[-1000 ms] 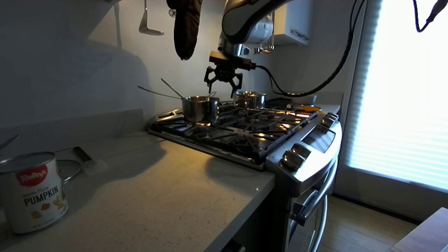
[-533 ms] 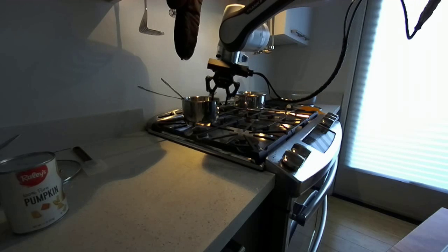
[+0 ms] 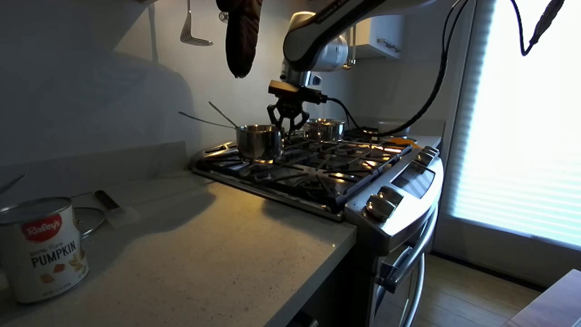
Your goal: Move the pot on the left to the bottom right stove plate, remove silver ladle from the pot and put it on the counter
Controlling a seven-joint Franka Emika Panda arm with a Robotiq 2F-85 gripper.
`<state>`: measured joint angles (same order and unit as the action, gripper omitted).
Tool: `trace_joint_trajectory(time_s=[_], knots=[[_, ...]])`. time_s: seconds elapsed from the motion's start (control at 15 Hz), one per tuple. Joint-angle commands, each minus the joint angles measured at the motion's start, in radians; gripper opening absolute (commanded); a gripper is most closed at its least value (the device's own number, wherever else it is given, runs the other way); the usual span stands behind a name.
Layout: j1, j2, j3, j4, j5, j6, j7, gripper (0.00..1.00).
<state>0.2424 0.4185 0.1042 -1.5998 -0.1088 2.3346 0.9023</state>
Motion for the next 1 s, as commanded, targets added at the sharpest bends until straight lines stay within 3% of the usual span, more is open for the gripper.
trace_joint_trajectory(time_s=[0.0,0.07,0.13,0.27,0.93], knots=[[0.016,0.015,-0.016,0.015,0.029,-0.008,-0.014,0.33],[0.016,0.014,-0.016,0.014,0.031,-0.009,-0.014,0.26],[0.017,0.014,-0.017,0.013,0.033,-0.011,-0.015,0.12],[0.016,0.012,-0.017,0.011,0.038,-0.014,-0.015,0.01],[0.0,-0.029,-0.017,-0.02,0.063,-0.013,-0.031,0.02]])
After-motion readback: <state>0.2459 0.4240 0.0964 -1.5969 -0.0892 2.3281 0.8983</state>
